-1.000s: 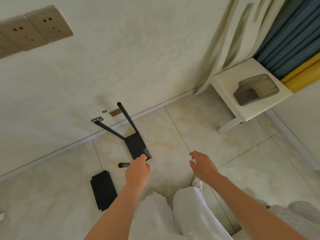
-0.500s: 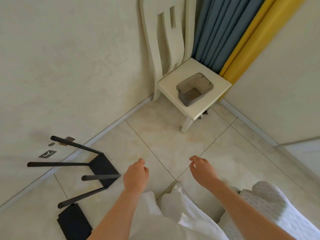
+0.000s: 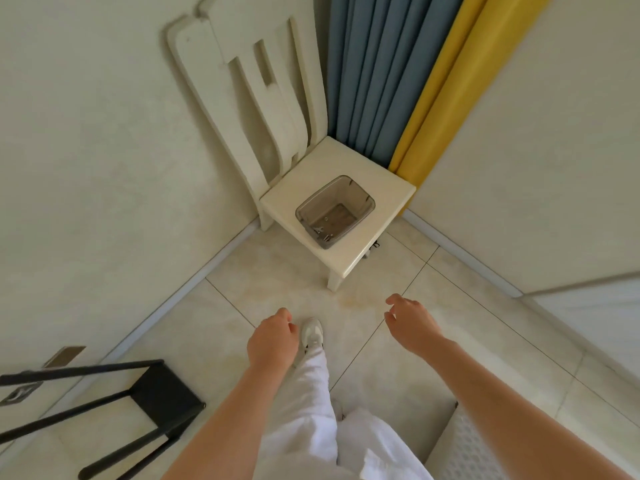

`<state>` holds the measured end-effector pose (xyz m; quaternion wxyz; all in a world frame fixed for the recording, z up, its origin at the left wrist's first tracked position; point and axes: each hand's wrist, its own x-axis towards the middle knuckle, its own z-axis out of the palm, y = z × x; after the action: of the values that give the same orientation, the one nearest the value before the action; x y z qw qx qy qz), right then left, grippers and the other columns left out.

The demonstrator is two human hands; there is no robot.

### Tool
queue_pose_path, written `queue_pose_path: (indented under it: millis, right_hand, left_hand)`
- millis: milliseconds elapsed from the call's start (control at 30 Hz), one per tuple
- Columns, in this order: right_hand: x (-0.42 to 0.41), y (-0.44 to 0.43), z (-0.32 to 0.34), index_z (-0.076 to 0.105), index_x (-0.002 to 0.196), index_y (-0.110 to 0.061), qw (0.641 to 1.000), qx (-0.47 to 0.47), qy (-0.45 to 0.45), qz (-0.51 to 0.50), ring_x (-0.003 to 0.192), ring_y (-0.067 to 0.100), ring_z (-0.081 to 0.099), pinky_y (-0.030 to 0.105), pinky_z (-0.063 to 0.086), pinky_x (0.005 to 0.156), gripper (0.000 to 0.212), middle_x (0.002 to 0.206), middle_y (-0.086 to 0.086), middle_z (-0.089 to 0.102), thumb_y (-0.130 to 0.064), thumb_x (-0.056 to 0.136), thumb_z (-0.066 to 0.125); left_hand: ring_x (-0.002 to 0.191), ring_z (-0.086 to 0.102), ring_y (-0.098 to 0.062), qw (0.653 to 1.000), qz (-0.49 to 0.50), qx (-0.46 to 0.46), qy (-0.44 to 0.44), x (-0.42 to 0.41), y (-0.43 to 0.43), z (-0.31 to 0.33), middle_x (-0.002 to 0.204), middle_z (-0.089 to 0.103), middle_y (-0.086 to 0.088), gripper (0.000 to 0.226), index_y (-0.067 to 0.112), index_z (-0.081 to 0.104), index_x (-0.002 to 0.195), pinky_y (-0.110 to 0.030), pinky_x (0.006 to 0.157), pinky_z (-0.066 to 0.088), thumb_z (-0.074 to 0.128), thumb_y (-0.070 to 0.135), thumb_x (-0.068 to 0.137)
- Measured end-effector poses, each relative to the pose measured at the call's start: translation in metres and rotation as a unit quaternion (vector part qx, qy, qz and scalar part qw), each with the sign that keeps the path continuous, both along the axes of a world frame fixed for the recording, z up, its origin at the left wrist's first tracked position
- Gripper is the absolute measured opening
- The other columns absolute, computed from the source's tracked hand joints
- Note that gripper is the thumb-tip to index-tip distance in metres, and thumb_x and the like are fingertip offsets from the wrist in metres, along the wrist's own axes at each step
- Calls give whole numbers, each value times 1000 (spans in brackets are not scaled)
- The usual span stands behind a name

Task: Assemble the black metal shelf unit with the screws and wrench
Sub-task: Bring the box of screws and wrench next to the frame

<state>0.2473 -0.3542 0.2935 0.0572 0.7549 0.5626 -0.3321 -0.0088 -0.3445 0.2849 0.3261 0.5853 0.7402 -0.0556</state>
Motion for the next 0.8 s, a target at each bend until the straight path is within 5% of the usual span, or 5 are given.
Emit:
queue_pose_path:
  millis: [367, 667, 800]
  right_hand:
    - [43, 160, -29, 50, 134, -13, 999, -44, -18, -10, 108, 26, 60, 36, 53, 85, 36, 120, 7, 65, -26, 101, 43]
    - [63, 270, -74, 49, 134, -10, 997, -67, -10, 28, 107, 29, 61, 36, 52, 84, 36, 121, 12, 64, -25, 102, 42]
    - [71, 305, -102, 48, 133, -8, 995, -86, -5, 53, 109, 29, 59, 35, 51, 84, 36, 123, 14, 62, -25, 102, 42]
  left_hand:
    - [92, 51, -23, 990, 120, -62, -42, 24, 156, -43, 113, 68, -6, 24, 17, 65, 111, -31, 76, 41, 46, 20, 98]
    - [96, 58, -24, 974, 193, -96, -66, 48, 244, -89, 112, 69, -7, 23, 18, 64, 113, -32, 78, 45, 49, 23, 97]
    - [102, 67, -29, 957, 247, -110, -100, 59, 265, -120, 115, 70, -9, 28, 16, 60, 123, -42, 91, 55, 51, 25, 97]
